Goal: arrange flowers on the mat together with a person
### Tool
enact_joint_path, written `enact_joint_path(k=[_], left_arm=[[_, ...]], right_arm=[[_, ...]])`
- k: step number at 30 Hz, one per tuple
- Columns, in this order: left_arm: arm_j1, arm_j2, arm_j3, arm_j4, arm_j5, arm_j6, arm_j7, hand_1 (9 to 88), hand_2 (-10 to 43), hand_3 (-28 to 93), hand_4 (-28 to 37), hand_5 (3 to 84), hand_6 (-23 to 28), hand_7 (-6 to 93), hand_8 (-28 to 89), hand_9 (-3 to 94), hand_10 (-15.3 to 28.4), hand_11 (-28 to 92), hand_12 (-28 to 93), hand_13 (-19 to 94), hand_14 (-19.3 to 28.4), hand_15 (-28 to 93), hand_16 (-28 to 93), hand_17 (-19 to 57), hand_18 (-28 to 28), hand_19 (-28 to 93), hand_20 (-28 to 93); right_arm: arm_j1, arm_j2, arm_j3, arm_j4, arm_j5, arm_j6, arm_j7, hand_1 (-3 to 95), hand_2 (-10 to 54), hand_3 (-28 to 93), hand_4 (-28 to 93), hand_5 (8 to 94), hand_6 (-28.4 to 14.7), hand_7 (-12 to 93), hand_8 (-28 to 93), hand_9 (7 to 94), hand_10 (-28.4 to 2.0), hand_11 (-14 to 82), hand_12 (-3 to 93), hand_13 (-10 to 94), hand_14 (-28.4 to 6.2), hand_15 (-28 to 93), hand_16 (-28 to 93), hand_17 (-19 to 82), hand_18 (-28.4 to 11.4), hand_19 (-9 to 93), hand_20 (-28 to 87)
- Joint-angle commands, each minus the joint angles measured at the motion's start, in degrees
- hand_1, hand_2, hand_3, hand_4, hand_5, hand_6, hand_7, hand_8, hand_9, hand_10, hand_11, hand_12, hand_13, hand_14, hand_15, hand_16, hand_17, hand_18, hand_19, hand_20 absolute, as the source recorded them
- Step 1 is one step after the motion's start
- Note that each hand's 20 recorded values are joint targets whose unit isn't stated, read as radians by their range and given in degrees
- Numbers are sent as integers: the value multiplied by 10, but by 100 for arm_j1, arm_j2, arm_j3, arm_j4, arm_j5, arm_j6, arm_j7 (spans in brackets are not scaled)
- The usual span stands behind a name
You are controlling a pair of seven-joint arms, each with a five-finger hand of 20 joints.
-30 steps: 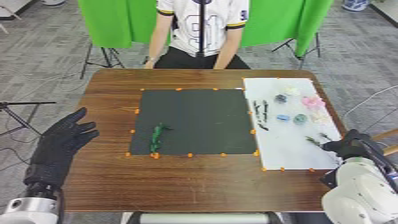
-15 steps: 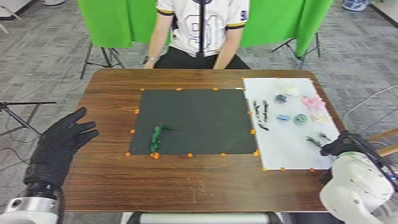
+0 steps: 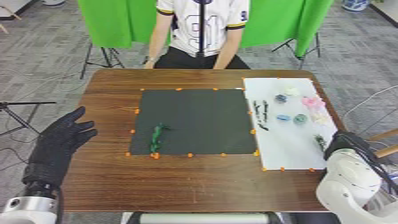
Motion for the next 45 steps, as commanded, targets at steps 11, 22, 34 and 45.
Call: enact_joint_path(k=[11, 22, 34, 45], left_arm=[[171, -5, -49, -30, -42, 76, 47, 251, 52, 801, -265, 341, 80, 173, -119, 323, 197, 355, 91, 223, 253, 623, -132, -76, 225, 560, 74], [230, 78, -156, -97, -48, 156, 15, 251, 52, 801, -265, 341, 80, 173, -118, 323, 198, 355, 91, 224, 254, 623, -133, -76, 225, 560, 74], [-45, 83, -34, -81, 69, 61, -281, 251, 53, 801, -265, 341, 80, 174, -119, 323, 198, 355, 92, 223, 254, 624, -133, -76, 224, 560, 74], [-526, 143, 226, 61, 161, -137, -534, 251, 53, 801, -264, 342, 80, 175, -119, 323, 198, 354, 91, 223, 254, 624, -133, -76, 224, 560, 74]], right_arm=[[-227, 309, 107, -477, -861, 1789, -287, 624, -95, 557, -264, 918, -15, 157, 94, 934, -105, 383, 243, 920, -37, 625, 223, 665, -133, 932, 74], [1074, 104, -590, -1298, -375, 1847, -773, 617, -95, 571, -262, 926, -11, 161, 97, 937, -103, 405, 239, 934, -33, 624, 232, 679, -136, 932, 114], [3044, -1533, -2756, -430, 374, 1336, -1420, 596, -95, 559, -235, 925, -1, 163, 107, 937, -101, 423, 229, 937, -32, 634, 231, 689, -135, 932, 125], [3433, -2445, -3942, 1004, 258, 692, -1394, 573, -95, 559, -217, 935, 2, 171, 112, 937, -99, 445, 222, 937, -33, 648, 223, 694, -140, 932, 139]])
